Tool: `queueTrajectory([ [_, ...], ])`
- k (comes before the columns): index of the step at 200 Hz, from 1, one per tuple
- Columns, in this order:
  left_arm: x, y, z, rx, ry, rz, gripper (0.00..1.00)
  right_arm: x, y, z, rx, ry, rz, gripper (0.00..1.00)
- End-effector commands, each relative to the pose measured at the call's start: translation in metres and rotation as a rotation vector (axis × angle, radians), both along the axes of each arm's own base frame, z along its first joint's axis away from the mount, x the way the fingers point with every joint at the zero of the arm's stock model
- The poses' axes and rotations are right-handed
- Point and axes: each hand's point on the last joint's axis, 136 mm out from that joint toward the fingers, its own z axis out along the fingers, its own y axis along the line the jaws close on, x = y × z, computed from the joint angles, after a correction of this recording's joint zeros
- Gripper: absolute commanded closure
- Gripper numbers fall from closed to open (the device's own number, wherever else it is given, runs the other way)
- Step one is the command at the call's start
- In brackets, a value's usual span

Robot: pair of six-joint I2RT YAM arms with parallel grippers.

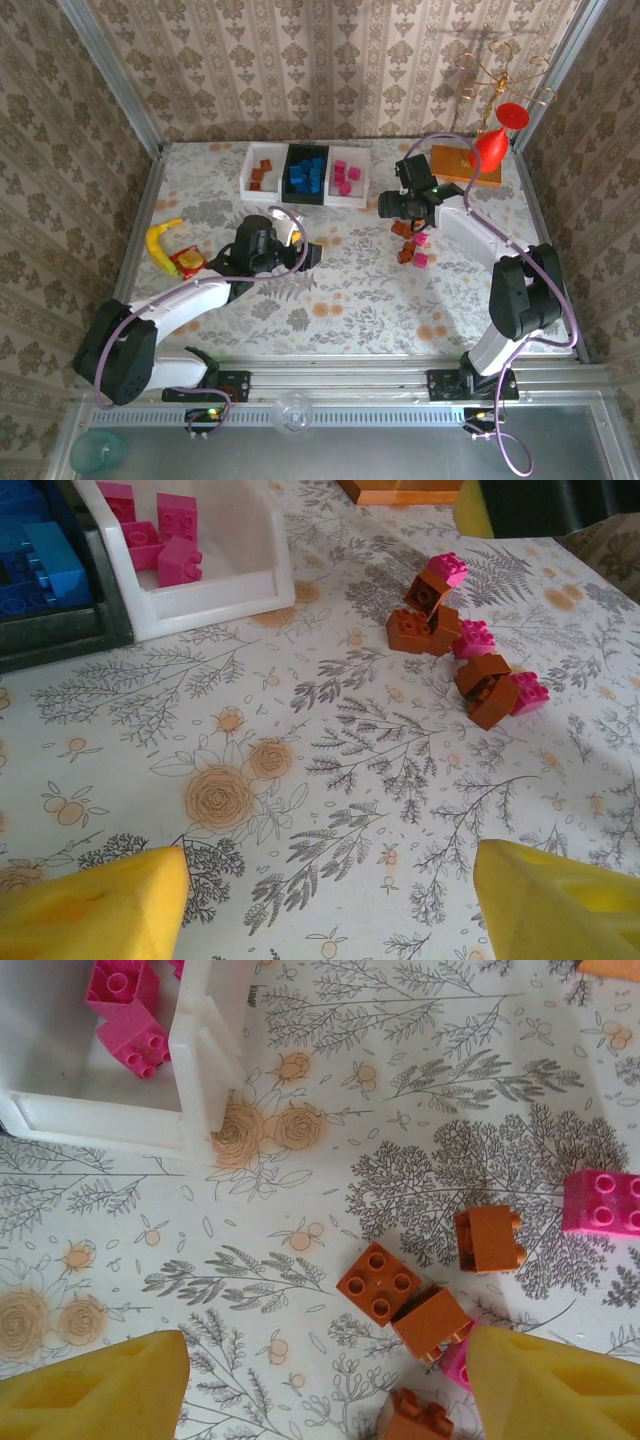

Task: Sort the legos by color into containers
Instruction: Move the lego to the center of the table.

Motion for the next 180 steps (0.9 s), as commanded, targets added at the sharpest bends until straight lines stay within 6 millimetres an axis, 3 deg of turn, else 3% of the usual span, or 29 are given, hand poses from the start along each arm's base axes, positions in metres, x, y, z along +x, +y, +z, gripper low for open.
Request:
queueTrajectory([
  [1, 0.005, 0.002, -0.002, 0.005, -0.018, 0.021, 0.23, -0.015, 0.002, 0.001, 0.064, 0.040, -0.053, 0.25],
  [47, 0.005, 0.000, -0.004, -0.007, -0.002, 0.030, 0.23, -0.015, 0.004, 0.005, 0.131, 0.043, -0.119, 0.24],
  [133, 0.003, 0.003, 0.008, -0.021, -0.026, 0.044, 0.23, -0.027, -0.008, 0.013, 0.071, 0.066, -0.145, 0.24],
  [180, 0.004, 0.000, 0.001, -0.017, -0.005, 0.038, 0.23, -0.024, -0.005, 0.009, 0.074, 0.062, -0.123, 0.23],
])
